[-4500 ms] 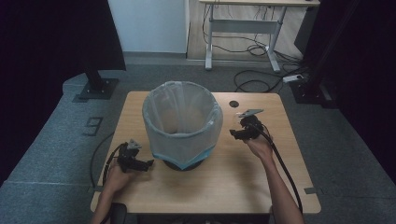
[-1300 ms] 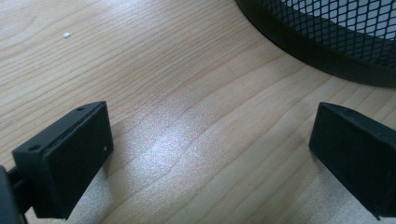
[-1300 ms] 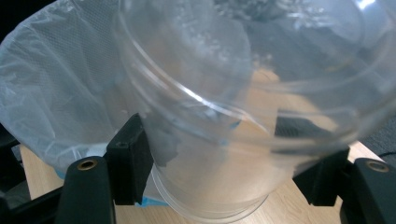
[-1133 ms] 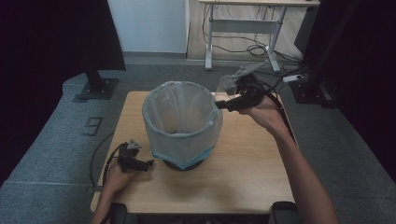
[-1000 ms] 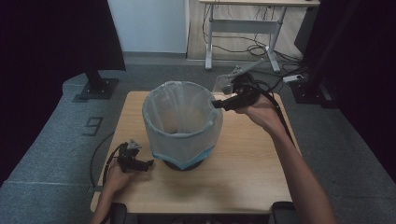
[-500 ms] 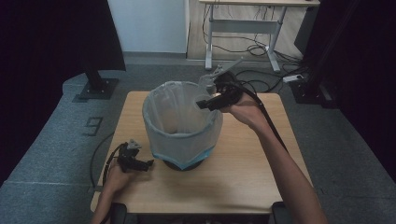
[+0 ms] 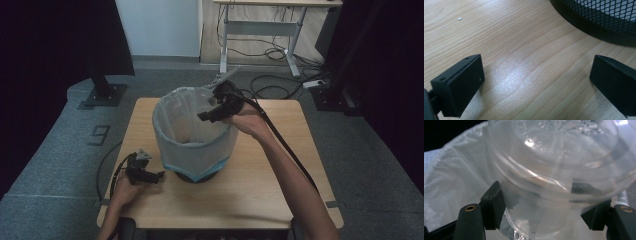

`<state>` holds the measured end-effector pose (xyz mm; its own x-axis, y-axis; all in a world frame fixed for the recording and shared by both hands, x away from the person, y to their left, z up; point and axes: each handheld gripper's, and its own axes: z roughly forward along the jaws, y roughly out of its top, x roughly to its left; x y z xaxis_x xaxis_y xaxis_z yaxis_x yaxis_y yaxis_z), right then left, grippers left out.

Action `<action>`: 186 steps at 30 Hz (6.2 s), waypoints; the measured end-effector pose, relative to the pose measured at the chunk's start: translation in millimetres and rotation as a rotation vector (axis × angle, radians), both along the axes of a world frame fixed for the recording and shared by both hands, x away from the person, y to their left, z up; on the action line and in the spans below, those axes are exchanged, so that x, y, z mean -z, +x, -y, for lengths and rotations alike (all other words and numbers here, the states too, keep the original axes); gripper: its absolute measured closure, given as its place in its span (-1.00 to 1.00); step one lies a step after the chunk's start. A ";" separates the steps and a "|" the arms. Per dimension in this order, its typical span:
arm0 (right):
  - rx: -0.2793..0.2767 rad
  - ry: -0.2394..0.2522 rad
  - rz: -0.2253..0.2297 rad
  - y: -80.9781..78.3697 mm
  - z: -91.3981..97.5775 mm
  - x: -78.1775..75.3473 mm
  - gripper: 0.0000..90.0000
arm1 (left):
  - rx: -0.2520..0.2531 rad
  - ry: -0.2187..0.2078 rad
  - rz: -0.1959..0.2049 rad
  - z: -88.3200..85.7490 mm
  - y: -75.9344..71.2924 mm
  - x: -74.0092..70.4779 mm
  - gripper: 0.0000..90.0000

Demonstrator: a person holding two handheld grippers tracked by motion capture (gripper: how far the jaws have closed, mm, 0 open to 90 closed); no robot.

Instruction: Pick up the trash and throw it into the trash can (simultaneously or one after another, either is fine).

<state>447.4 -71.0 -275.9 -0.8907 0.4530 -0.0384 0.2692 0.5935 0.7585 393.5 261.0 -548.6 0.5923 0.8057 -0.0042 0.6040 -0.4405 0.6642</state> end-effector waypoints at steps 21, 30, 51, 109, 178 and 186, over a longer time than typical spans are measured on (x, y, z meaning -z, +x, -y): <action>-0.003 -0.056 0.012 -1.5 -7.1 18.6 -1.00 | 0.001 -0.001 -0.001 -0.1 0.0 0.0 -1.00; 0.028 -0.075 -0.002 -2.3 7.8 13.2 -1.00 | 0.000 0.000 0.000 0.0 0.0 0.0 -1.00; 0.132 -0.023 0.026 -5.4 56.0 11.7 -1.00 | 0.002 -0.001 -0.001 -0.1 0.0 0.0 -1.00; 0.365 -0.002 0.039 -30.0 188.7 63.6 -0.98 | 0.000 -0.001 -0.002 0.3 0.2 -0.1 -1.00; 0.454 -0.072 -0.098 -57.2 200.3 275.6 -0.97 | 0.000 -0.001 -0.002 0.3 0.2 0.0 -1.00; 0.461 -0.021 -0.070 -59.2 200.7 281.5 -1.00 | 0.000 -0.001 -0.002 0.3 0.2 0.0 -1.00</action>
